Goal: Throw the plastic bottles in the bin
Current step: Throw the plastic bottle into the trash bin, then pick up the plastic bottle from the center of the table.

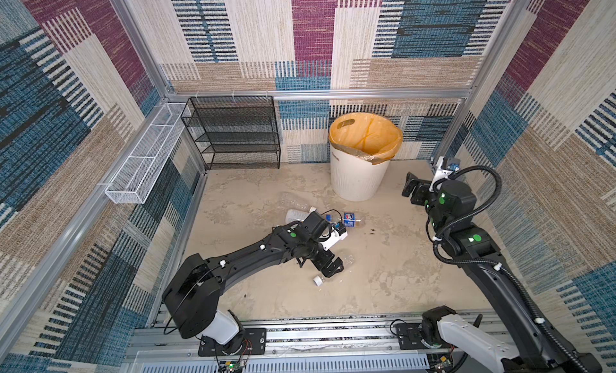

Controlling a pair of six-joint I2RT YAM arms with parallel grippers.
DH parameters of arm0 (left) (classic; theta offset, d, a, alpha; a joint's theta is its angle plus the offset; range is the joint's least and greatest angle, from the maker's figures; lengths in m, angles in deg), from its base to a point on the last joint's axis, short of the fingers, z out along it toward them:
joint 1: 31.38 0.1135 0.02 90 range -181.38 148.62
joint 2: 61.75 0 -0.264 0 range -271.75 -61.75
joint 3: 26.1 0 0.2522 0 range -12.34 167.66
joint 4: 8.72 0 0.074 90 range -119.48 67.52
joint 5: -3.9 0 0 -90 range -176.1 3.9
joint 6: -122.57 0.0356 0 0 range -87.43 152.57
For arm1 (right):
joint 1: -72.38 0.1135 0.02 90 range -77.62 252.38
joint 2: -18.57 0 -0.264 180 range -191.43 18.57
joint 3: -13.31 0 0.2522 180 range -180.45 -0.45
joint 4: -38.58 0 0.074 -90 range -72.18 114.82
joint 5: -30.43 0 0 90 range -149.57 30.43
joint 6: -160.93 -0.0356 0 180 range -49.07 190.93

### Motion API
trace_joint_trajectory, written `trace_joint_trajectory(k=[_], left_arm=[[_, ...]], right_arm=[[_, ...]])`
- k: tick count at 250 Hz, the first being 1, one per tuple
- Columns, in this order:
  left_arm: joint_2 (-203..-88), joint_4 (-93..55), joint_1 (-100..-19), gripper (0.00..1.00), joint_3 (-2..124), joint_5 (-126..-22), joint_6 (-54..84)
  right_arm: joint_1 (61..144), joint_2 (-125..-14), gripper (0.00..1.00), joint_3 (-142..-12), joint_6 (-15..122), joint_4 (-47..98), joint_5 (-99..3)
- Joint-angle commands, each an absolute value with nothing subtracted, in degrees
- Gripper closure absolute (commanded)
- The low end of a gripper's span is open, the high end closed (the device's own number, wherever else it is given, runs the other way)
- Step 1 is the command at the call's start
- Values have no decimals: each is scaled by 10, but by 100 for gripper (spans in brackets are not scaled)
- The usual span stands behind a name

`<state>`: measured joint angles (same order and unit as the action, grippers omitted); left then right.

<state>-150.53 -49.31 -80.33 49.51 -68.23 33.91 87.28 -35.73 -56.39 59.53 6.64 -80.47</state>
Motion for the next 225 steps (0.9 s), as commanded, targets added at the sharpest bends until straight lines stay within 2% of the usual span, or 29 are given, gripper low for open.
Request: trace_joint_trajectory(k=[1, 47, 105, 154, 170, 177, 225], left_arm=[[-1531, -504, -812, 0, 510, -695, 365], [-1576, -498, -838, 0, 514, -730, 357], [-1625, -502, -859, 5, 522, -773, 341], [-1635, -492, -862, 20, 516, -800, 328], [-1632, -489, -862, 29, 511, -808, 326], [-1627, -490, -862, 35, 511, -814, 326], [-1530, -458, -858, 37, 490, -845, 331]], right_arm=[[863, -339, 0, -497, 513, 61, -741], [845, -325, 1, -422, 481, 88, -702], [832, -335, 1, -406, 481, 115, -676], [827, -348, 1, -414, 490, 121, -670], [826, -349, 1, -413, 493, 126, -674], [825, -349, 1, -413, 493, 127, -674], [823, -363, 2, -425, 504, 128, -678]])
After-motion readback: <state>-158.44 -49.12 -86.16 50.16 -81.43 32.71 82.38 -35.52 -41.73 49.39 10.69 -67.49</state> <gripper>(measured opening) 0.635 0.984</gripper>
